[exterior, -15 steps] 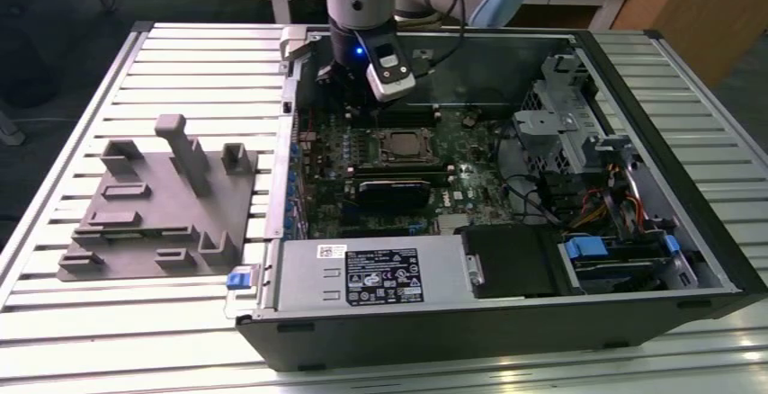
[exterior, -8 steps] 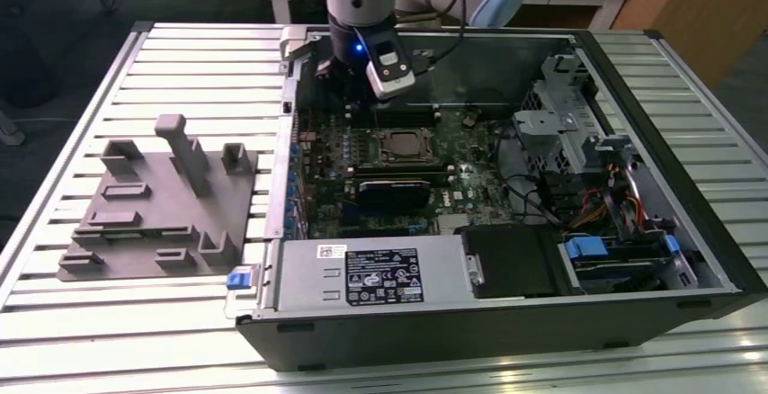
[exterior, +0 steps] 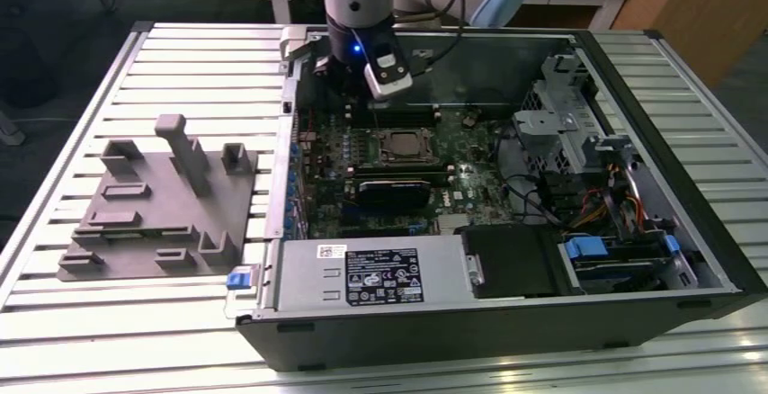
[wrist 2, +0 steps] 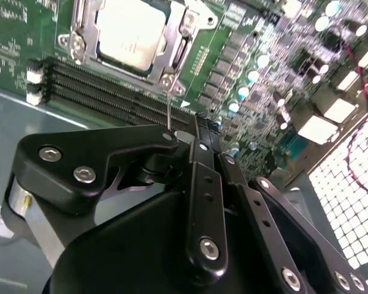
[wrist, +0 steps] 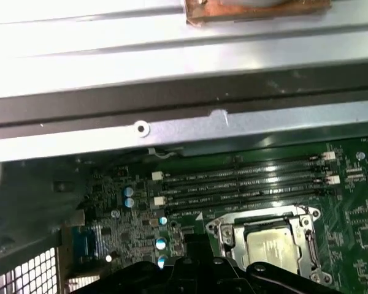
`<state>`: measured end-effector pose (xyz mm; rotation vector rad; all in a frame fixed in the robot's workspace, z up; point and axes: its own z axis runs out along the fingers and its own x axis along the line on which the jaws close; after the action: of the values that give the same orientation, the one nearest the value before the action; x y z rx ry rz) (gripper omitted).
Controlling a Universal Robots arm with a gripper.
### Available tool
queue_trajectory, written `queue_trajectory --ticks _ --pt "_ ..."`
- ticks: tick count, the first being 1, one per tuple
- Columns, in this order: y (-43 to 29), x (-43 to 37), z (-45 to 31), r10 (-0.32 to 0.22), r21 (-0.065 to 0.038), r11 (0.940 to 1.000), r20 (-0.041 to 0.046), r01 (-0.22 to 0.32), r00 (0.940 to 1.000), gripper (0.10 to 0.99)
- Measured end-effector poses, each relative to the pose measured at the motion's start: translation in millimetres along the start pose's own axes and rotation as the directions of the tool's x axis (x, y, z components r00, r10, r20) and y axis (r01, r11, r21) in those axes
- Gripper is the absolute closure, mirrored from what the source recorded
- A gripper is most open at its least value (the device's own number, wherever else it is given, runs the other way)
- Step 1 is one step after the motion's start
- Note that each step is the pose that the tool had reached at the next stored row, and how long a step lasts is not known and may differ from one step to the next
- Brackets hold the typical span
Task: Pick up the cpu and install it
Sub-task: 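Install the first cpu locking lever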
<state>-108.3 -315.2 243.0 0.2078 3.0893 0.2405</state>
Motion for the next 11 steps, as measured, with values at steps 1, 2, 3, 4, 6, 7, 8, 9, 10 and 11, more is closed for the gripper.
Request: queue_trajectory --ticks 1,2,3,4,6,7,8,9,10,11 --pt "0.0 0.1 0.0 0.000 -0.012 0.9999 -0.0016 0.000 1.0000 0.980" --pt "0.0 0.1 0.0 0.000 -0.023 0.9997 -0.0029 0.000 1.0000 0.980" --pt "0.0 0.2 -0.1 0.000 -0.031 0.9995 -0.0040 0.000 1.0000 0.980" --pt "0.0 0.2 -0.4 0.000 -0.035 0.9994 -0.0049 0.000 1.0000 0.980" --pt "0.1 0.2 -1.2 0.000 -0.043 0.9991 -0.0059 0.000 1.0000 0.980" --pt "0.2 0.3 -1.5 0.000 -0.049 0.9988 -0.0066 0.000 1.0000 0.980" --pt "0.2 0.2 -1.8 0.000 -0.055 0.9985 -0.0075 0.000 1.0000 0.980" --pt "0.3 0.2 -2.3 -0.001 -0.060 0.9982 -0.0084 0.000 1.0000 0.980" --pt "0.4 0.2 -2.7 -0.001 -0.065 0.9979 -0.0091 0.001 1.0000 0.980" --pt "0.4 0.2 -3.0 -0.002 -0.071 0.9974 -0.0100 0.001 0.9999 0.980"
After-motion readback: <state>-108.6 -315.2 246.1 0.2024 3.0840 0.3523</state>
